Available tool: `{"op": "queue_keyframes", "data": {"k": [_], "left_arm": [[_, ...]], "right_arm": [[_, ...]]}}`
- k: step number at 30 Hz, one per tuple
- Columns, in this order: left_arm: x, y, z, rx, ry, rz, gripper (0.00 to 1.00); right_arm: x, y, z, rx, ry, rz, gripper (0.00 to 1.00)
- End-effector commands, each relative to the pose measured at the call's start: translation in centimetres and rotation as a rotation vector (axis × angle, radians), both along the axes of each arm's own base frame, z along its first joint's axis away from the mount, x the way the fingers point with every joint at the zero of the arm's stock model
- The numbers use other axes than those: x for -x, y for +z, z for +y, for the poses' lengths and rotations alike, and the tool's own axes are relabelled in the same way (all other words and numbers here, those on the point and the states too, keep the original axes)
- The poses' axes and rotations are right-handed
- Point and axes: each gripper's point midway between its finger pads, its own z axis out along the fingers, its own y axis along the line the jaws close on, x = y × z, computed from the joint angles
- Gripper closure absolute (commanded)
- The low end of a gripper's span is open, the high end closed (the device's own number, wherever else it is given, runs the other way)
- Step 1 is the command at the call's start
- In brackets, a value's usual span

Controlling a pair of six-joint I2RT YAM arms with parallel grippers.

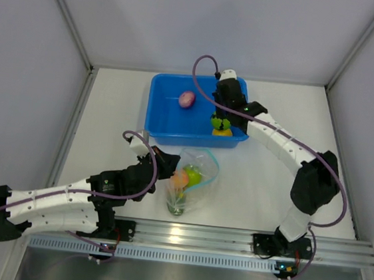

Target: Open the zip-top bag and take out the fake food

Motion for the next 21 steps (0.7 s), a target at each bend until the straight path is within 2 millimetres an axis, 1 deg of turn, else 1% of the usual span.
{"op": "queue_keyframes", "data": {"k": [1, 2, 4, 5, 7, 8, 9, 10, 13, 14, 16, 17, 18, 19, 20, 21], "left_arm": [[-0.3, 2.0, 0.1, 0.031, 0.013, -0.036, 1.00], [-0.2, 2.1, 0.0, 0.032, 0.009, -0.038, 1.00], [-0.2, 2.1, -0.2, 0.027, -0.002, -0.035, 1.00], [-0.1, 2.1, -0.3, 0.026, -0.005, -0.036, 1.00], [-0.2, 2.1, -0.4, 0.020, -0.008, -0.037, 1.00], [-0.1, 2.2, -0.3, 0.014, -0.011, -0.039, 1.00], [-0.2, 2.2, -0.4, 0.012, -0.013, -0.040, 1.00], [-0.1, 2.3, -0.5, 0.014, -0.017, -0.042, 1.00], [-0.1, 2.5, -0.4, 0.016, -0.014, -0.045, 1.00], [-0.2, 2.4, -0.3, 0.018, -0.009, -0.044, 1.00], [-0.2, 2.5, -0.1, 0.027, -0.003, -0.043, 1.00], [-0.2, 2.4, -0.1, 0.027, 0.001, -0.043, 1.00], [-0.2, 2.5, 0.0, 0.033, 0.001, -0.044, 1.00], [-0.2, 2.6, -0.1, 0.035, 0.002, -0.043, 1.00], [-0.2, 2.6, -0.1, 0.035, 0.002, -0.043, 1.00], [-0.2, 2.8, -0.2, 0.043, -0.002, -0.043, 1.00]], "right_arm": [[-2.9, -0.3, 1.7, -0.047, 0.036, -0.045, 1.00], [-3.3, -1.4, 1.9, -0.035, 0.031, -0.026, 0.96], [-3.6, -2.1, 2.0, -0.032, 0.025, -0.016, 0.90], [-3.7, -2.6, 2.1, -0.036, 0.024, -0.005, 0.82], [-3.6, -2.5, 2.2, -0.042, 0.023, -0.002, 0.68], [-3.5, -2.1, 2.2, -0.050, 0.023, -0.004, 0.56], [-3.5, -1.6, 2.1, -0.056, 0.022, -0.009, 0.54], [-3.4, -1.3, 2.1, -0.059, 0.022, -0.012, 0.53], [-2.6, 1.2, 1.8, -0.078, 0.036, -0.028, 0.51], [-1.7, 2.6, 1.9, -0.101, 0.057, -0.031, 0.49], [-0.7, 4.3, 1.8, -0.136, 0.074, -0.035, 0.46], [0.5, 6.3, 1.8, -0.185, 0.093, -0.047, 0.43], [1.5, 6.5, 1.7, -0.196, 0.112, -0.029, 0.43], [2.3, 7.3, 1.6, -0.219, 0.125, -0.026, 0.42], [3.8, 8.9, 1.8, -0.274, 0.160, -0.024, 0.42], [4.9, 8.8, 1.8, -0.283, 0.181, 0.005, 0.41]]}}
